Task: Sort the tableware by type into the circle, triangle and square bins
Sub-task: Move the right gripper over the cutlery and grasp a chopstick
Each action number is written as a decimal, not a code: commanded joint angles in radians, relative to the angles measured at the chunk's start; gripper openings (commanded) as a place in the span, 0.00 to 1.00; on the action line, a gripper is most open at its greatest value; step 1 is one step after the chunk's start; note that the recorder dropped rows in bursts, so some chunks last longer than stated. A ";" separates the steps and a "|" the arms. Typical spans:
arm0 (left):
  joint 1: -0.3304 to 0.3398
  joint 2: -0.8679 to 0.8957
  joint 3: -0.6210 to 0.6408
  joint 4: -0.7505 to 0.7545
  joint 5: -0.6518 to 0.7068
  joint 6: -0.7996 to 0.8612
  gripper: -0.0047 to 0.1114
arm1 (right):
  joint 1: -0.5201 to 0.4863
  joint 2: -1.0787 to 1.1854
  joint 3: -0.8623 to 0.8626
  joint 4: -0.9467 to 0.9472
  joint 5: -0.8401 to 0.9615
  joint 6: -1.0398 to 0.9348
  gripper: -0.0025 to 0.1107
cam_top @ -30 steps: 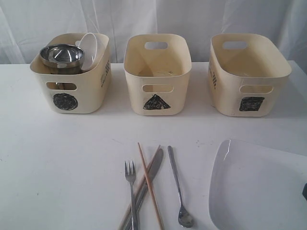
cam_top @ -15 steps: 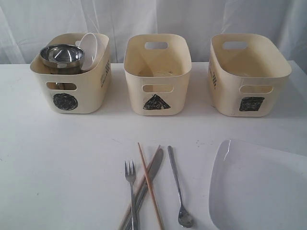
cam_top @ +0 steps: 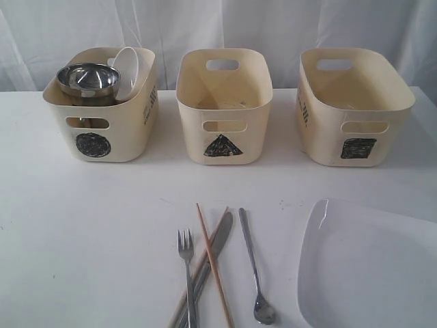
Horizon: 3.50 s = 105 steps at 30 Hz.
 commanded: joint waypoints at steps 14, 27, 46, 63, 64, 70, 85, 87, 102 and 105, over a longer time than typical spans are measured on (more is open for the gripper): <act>0.000 -0.005 0.010 -0.003 -0.003 0.000 0.04 | 0.060 0.950 -0.591 -1.052 1.067 0.456 0.02; 0.000 -0.005 0.010 -0.003 -0.006 0.000 0.04 | 0.308 1.167 -0.715 0.082 1.324 -0.232 0.02; 0.000 -0.005 0.010 -0.003 -0.006 0.000 0.04 | 0.515 1.487 -0.932 0.086 1.332 -0.189 0.02; 0.000 -0.005 0.010 -0.003 -0.006 0.000 0.04 | 0.515 1.559 -0.930 0.090 1.400 -0.270 0.40; 0.000 -0.005 0.010 -0.003 -0.006 0.000 0.04 | 0.515 1.568 -0.930 0.083 1.405 -0.257 0.40; 0.000 -0.005 0.010 -0.003 -0.006 0.000 0.04 | 0.515 1.612 -0.922 0.017 1.409 -0.177 0.40; 0.000 -0.005 0.010 -0.003 -0.006 0.000 0.04 | 0.515 1.670 -0.897 -0.005 1.311 -0.137 0.21; 0.000 -0.005 0.010 -0.003 -0.006 0.000 0.04 | 0.515 1.670 -0.897 -0.005 1.303 -0.135 0.09; 0.000 -0.005 0.010 -0.003 -0.006 0.000 0.04 | 0.495 1.318 -1.008 -0.194 0.928 -0.130 0.02; 0.000 -0.005 0.010 -0.003 -0.006 0.000 0.04 | 0.417 1.353 -1.070 -0.279 0.721 0.014 0.02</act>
